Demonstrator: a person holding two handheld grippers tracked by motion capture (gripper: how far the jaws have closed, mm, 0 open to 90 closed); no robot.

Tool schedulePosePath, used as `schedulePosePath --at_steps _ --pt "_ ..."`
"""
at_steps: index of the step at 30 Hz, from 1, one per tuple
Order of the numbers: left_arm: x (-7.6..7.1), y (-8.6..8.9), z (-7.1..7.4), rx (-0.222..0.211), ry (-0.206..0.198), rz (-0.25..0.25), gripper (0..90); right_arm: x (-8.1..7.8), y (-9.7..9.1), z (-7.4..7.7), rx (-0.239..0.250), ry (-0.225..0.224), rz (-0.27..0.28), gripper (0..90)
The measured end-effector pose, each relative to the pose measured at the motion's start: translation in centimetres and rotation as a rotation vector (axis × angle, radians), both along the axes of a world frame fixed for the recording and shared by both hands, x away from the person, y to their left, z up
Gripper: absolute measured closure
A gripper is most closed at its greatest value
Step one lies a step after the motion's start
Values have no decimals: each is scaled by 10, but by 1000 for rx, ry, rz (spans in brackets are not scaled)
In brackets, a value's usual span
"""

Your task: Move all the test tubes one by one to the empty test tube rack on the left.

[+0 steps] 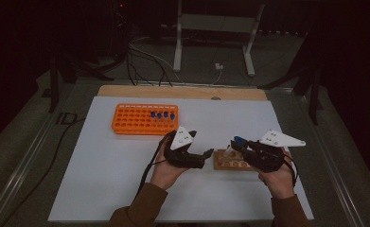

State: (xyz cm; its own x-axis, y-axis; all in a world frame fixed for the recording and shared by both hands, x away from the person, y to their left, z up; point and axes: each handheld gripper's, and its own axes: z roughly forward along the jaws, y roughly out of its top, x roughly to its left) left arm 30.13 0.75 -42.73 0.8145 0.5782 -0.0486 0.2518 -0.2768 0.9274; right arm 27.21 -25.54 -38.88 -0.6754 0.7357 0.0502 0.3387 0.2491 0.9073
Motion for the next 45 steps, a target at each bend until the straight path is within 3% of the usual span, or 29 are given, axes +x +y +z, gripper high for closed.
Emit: schedulePosePath --at_steps 5,16,29,34,39,45 --pt "-7 -12 -1 29 -27 -32 242 1 10 -4 0 16 25 764" --pt "-18 -33 -6 95 -93 -101 588 1 21 -9 15 44 53 763" --pt "-16 -37 -7 98 -88 -121 749 1 24 -11 23 54 67 763" --pt "-16 -38 -8 93 -84 -122 768 2 23 -12 26 57 68 752" --pt "-13 -35 -8 86 -76 -105 769 2 22 -11 45 49 77 529" --pt "-8 -28 -10 87 -63 -75 770 4 18 -11 48 45 32 297"
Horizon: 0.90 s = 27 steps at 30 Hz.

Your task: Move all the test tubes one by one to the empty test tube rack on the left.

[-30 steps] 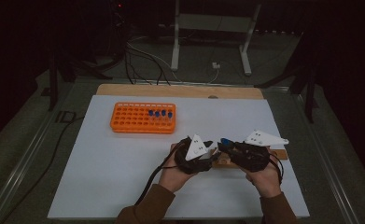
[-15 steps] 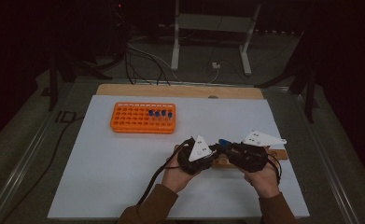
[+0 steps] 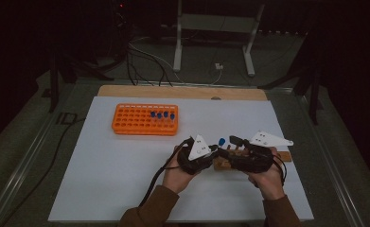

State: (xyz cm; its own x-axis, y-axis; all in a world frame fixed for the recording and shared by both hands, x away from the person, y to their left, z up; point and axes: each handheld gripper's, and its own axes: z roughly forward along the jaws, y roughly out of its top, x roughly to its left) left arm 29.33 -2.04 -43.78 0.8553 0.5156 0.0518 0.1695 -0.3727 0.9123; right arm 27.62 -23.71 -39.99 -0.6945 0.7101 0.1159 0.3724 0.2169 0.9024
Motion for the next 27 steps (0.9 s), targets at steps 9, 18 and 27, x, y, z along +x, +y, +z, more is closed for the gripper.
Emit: schedulePosePath --at_steps 9,18,27 --pt "5 15 1 -17 6 49 771 2 -4 -3 -10 -27 -42 80" --pt "14 43 7 -44 8 125 771 5 -15 -9 -19 -40 -84 5" --pt "25 74 7 -47 9 211 770 5 -23 -10 -5 -44 -105 0"
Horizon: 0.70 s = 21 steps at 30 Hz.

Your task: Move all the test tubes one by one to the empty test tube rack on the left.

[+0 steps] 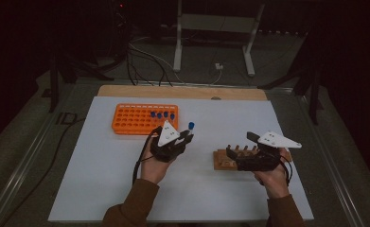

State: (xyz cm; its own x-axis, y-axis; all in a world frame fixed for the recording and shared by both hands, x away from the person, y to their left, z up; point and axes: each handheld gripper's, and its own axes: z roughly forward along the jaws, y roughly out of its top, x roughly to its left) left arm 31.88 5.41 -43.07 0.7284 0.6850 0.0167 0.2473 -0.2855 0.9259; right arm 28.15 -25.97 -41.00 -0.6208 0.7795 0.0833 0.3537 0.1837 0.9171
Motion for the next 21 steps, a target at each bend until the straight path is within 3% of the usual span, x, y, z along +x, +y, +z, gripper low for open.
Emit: schedulePosePath --at_steps 21 --pt "33 67 -5 0 -14 229 770 0 -4 1 4 -9 -5 0"
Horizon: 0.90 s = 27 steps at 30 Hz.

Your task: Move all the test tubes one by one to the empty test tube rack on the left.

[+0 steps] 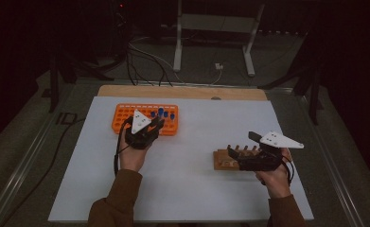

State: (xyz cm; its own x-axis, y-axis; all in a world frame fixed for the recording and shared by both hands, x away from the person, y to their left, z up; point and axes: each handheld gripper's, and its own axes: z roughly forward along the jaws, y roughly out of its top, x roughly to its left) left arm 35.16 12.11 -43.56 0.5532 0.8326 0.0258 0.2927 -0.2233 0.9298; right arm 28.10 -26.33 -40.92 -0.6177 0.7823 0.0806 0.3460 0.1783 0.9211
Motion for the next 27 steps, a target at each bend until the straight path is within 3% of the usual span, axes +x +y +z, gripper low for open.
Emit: schedulePosePath --at_steps 7,15,27 --pt "12 15 -5 33 8 67 770 1 -1 0 6 3 -1 0" --pt "27 27 -14 30 9 156 770 0 1 1 3 0 4 0" --pt "46 26 -34 17 73 202 770 1 1 -1 6 3 9 0"
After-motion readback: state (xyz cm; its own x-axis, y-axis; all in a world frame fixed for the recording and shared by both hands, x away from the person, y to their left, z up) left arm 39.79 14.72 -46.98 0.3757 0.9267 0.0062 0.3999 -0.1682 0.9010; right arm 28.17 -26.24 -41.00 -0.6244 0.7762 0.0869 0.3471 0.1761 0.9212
